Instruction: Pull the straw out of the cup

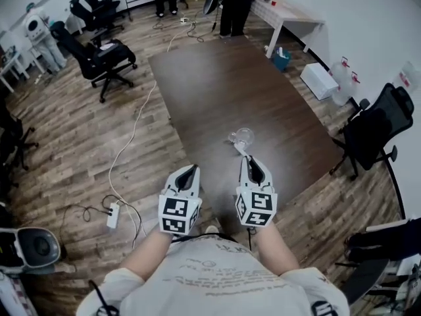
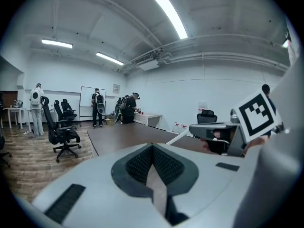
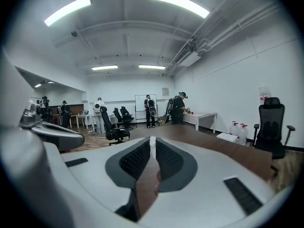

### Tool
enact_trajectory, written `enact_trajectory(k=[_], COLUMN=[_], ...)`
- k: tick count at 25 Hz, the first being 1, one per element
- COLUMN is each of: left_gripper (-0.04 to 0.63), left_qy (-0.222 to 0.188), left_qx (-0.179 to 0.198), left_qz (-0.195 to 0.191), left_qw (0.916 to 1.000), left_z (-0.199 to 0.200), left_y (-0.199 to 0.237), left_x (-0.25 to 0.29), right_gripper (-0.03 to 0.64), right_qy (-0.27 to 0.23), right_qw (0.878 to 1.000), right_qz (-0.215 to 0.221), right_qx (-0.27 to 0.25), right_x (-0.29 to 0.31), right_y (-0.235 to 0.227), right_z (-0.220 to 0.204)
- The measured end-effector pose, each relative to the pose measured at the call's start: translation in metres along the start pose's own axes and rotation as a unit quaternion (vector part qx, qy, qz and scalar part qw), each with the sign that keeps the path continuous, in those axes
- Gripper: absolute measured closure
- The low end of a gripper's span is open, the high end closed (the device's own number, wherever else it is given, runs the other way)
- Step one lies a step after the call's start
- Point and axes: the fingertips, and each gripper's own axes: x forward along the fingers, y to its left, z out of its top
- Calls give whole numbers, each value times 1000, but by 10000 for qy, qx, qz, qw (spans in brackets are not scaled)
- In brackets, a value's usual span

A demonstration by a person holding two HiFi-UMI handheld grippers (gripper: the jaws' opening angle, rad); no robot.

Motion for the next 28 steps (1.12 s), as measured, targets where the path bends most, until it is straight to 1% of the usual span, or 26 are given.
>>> enact_trajectory(k=[4, 7, 13, 20, 28], left_gripper=[588, 588, 588, 588, 588], left_qy=[-9, 0, 67, 51, 84], left_qx=[95, 128, 143, 195, 198], left_qz=[-219, -315, -422, -513, -526], left_qw=[9997, 9994, 9990, 9985, 9984], left_z=[7, 5, -1, 4, -1], left_y=[0, 4, 12, 10, 12], left_x=[-5, -9, -13, -18, -24], right_gripper=[566, 569, 571, 571, 569], right_qy=[-121, -89, -40, -88, -80], right_qw=[9994, 9990, 9988, 9985, 9982], right_qz=[-277, -432, -496, -549, -583], right_qx=[190, 91, 34, 12, 85], right_x=[-22, -31, -34, -39, -42], right_y=[11, 21, 31, 32, 33], right_z=[-4, -15, -17, -9, -10])
